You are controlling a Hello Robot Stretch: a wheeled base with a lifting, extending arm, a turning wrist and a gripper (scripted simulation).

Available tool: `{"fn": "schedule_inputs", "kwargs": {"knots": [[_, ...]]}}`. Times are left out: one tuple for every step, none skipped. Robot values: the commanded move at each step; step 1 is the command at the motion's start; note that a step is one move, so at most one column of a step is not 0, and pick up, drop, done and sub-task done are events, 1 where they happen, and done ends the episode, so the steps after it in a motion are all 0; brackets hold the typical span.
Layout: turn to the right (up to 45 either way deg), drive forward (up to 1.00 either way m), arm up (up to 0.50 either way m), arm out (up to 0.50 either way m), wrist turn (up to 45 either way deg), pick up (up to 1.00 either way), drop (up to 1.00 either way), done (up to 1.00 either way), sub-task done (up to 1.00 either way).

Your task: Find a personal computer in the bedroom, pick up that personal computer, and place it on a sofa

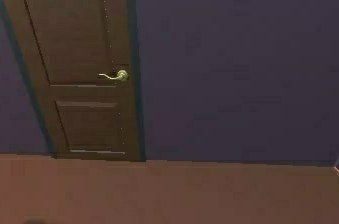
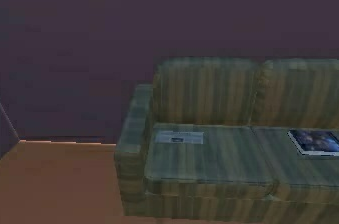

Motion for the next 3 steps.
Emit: {"fn": "schedule_inputs", "kwargs": {"knots": [[15.0, 0.0, 0.0, 0.0, 0.0, 0.0, 0.0, 0.0, 0.0], [0.0, 0.1, 0.0, 0.0, 0.0, 0.0, 0.0, 0.0, 0.0], [-45.0, 0.0, 0.0, 0.0, 0.0, 0.0, 0.0, 0.0, 0.0]]}}
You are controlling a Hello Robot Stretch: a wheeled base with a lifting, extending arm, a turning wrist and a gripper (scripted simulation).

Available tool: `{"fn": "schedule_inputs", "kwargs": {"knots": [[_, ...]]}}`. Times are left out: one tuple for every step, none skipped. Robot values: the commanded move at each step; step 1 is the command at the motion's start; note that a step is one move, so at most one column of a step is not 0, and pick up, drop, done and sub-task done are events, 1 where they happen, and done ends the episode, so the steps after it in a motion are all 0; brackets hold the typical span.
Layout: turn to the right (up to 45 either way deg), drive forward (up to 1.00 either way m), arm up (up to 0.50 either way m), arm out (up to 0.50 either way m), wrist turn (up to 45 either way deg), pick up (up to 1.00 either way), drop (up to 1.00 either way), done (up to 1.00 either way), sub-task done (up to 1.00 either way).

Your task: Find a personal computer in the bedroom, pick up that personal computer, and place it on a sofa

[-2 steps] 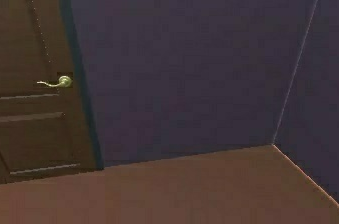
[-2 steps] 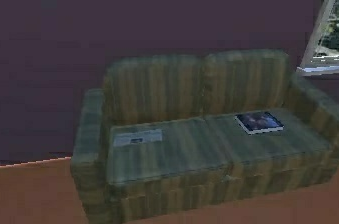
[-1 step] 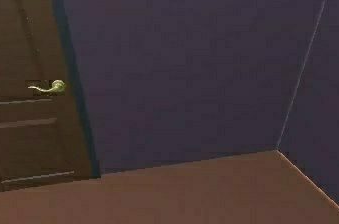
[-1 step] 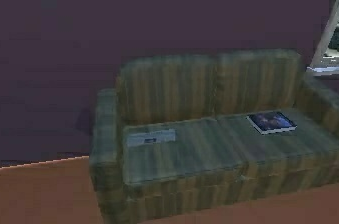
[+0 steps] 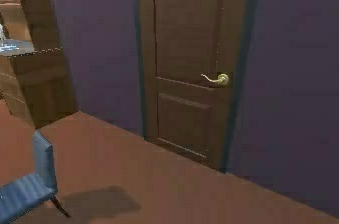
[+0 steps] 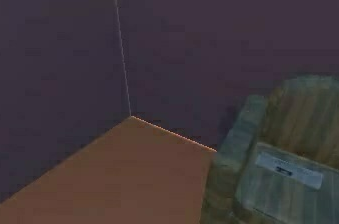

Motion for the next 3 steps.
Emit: {"fn": "schedule_inputs", "kwargs": {"knots": [[-18.0, 0.0, 0.0, 0.0, 0.0, 0.0, 0.0, 0.0, 0.0], [0.0, 1.0, 0.0, 0.0, 0.0, 0.0, 0.0, 0.0, 0.0], [-3.0, 0.0, 0.0, 0.0, 0.0, 0.0, 0.0, 0.0, 0.0]]}}
